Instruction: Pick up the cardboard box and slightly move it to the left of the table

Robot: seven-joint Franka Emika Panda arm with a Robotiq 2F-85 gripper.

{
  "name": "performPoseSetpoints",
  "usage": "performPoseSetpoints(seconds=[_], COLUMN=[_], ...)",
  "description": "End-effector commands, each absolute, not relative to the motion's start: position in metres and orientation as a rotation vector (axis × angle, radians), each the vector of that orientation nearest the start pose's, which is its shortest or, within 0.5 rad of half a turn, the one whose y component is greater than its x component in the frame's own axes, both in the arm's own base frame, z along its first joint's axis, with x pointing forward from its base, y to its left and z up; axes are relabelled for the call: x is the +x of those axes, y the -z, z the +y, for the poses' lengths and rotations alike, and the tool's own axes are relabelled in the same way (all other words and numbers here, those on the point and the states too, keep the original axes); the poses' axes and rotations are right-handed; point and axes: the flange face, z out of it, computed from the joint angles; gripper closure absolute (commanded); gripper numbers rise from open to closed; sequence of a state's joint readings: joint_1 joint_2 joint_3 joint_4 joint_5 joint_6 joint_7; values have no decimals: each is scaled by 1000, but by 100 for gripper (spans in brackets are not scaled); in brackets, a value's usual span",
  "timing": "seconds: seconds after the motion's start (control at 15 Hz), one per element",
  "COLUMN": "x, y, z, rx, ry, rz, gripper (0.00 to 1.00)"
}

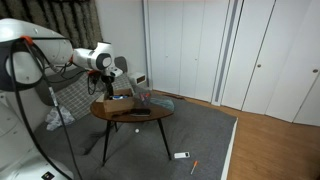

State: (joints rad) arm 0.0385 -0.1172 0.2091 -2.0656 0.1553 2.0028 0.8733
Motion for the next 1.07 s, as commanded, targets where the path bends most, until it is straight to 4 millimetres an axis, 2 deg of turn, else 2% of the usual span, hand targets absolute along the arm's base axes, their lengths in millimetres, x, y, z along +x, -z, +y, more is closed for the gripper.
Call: performPoseSetpoints(seconds=[0.0,0.4,0.73,0.8,0.93,1.0], x=[540,576,595,598,602,603], y=[-472,-443,-426,-423,-417,-414], z=[159,174,183,184,185,185], rx=[-2822,-2812,-2793,-2789,-2793,-2799], ry=[-10,63,103,100,91,82], rz=[1108,1179,1201,1202,1209,1210], gripper=[0,0,0,3,15,32])
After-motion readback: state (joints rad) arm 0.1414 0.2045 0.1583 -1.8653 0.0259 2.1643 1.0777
